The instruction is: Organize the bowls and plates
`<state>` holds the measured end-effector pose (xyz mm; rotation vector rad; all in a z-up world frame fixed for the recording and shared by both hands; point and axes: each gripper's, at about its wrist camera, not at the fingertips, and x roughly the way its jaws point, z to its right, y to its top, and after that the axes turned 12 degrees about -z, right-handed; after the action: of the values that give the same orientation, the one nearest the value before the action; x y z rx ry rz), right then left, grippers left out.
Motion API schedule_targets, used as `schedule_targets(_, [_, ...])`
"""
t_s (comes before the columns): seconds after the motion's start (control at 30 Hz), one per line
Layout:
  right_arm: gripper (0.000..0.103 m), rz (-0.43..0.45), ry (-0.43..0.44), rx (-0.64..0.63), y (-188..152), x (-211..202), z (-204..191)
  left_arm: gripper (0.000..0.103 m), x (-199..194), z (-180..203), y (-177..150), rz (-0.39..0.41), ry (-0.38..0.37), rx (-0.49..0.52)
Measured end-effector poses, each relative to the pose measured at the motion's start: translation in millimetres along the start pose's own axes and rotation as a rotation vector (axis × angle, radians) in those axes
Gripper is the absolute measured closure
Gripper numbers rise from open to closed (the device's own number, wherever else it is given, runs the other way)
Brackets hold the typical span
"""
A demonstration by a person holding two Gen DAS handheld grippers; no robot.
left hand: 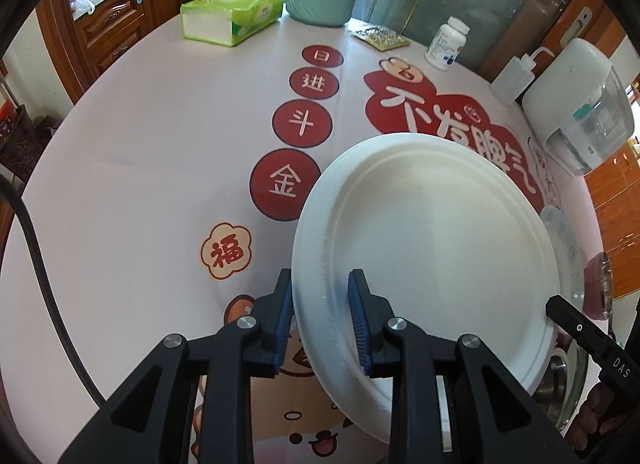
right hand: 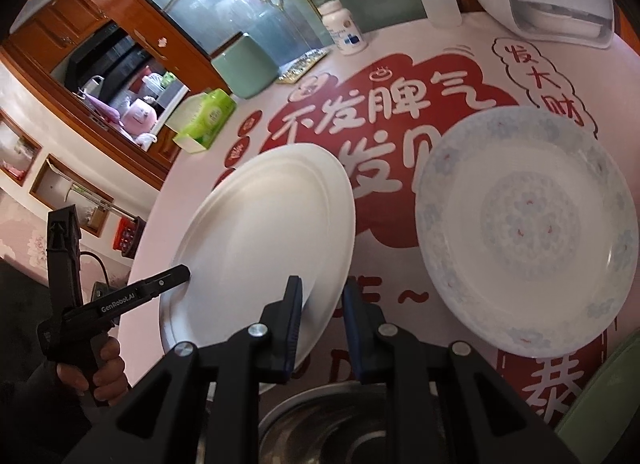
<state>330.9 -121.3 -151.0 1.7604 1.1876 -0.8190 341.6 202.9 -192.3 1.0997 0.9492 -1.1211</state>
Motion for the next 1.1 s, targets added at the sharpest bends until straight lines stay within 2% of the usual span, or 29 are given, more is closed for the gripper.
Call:
schedule_targets(0.7, [0.083,0.159,0.036,-0.022,-30,-79,-22,0.078,-89,23,-37,0.148,-0.06,0.056])
schedule_targets(1.1, [0.083,0.246,0.057,-0.015,-68,-128,-21,0.078,-138,48,-82,0.217,-0.093,0.105])
